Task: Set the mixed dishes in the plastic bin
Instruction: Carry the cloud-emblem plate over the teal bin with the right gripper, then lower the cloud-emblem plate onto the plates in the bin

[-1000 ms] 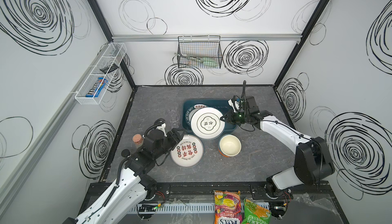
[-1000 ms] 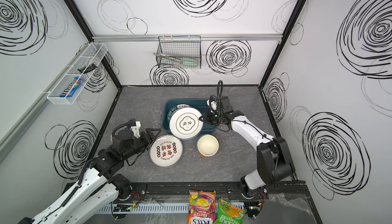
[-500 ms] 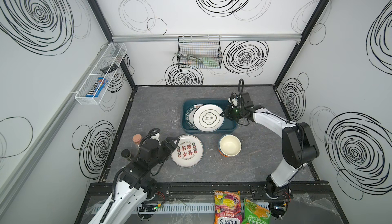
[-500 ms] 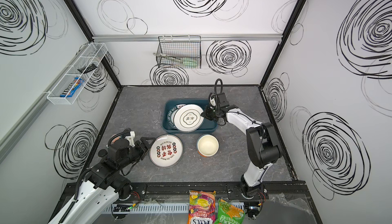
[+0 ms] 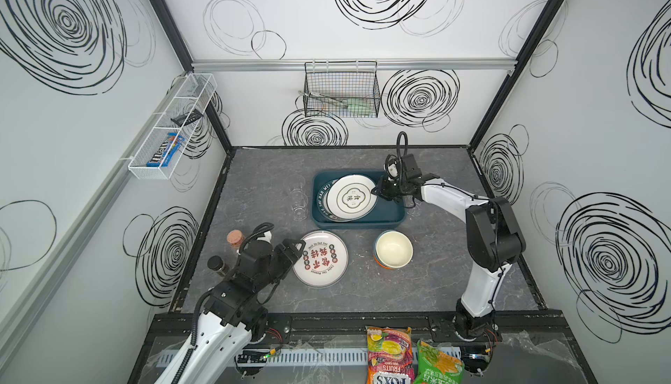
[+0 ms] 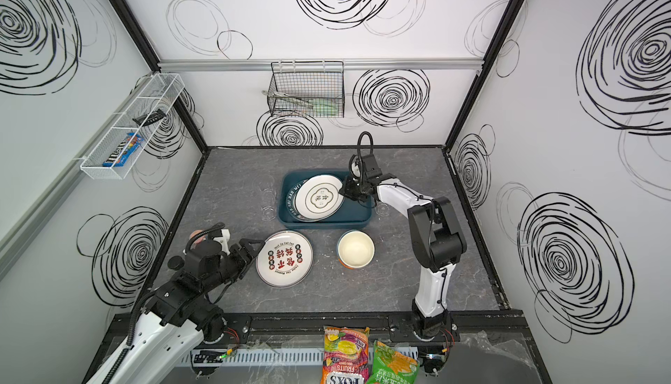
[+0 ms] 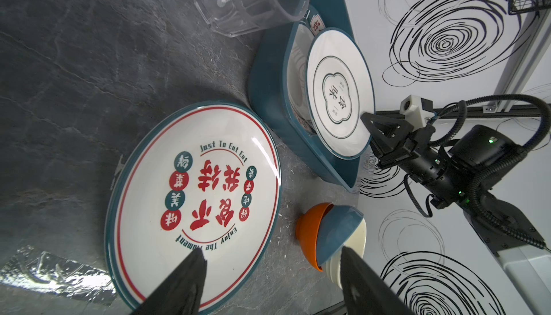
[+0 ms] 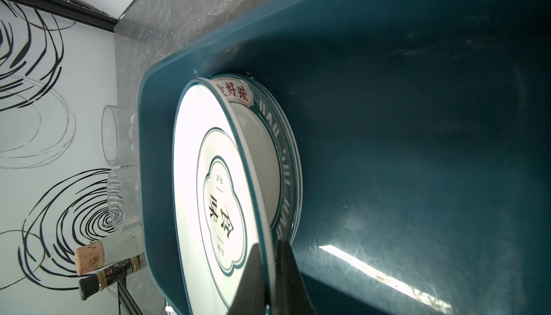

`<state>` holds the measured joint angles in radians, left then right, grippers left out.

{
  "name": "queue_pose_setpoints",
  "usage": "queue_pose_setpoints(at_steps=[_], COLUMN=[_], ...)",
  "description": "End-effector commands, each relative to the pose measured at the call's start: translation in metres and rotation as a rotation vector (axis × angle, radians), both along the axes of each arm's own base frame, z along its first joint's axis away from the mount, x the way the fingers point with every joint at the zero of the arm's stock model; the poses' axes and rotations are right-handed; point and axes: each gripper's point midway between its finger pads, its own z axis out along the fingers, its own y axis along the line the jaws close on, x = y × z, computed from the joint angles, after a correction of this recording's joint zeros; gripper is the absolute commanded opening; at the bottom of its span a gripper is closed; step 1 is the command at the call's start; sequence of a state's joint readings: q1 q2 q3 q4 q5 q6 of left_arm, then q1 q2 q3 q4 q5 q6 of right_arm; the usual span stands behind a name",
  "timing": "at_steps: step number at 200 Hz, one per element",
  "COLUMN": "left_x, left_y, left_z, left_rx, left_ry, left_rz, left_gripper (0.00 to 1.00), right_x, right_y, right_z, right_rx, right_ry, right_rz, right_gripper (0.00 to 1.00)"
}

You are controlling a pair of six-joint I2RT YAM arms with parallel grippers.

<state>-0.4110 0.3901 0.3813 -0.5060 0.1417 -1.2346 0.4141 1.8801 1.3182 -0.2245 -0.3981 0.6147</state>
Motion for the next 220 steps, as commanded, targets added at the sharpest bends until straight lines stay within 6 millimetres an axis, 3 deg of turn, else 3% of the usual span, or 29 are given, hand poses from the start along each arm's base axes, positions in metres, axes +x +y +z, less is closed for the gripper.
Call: queue_pose_setpoints(at_steps=[1, 220], left_x=[0.000, -0.003], left_y=[0.001, 0.005], left_z=[-0.004, -0.017], left_rx=[-0.009, -0.013], left_ry=[0.005, 0.033], left_rz=[0.010, 0.023], left_gripper=[0.75, 0.75], right_x=[0.013, 0.024], right_y=[0.013, 0.031], right_z=[0.018, -0.008], right_rx=[0.036, 0.001], right_ry=[-0.050, -0.024], right_rz=[0.005, 0.017], right_gripper=[0.00, 0.02])
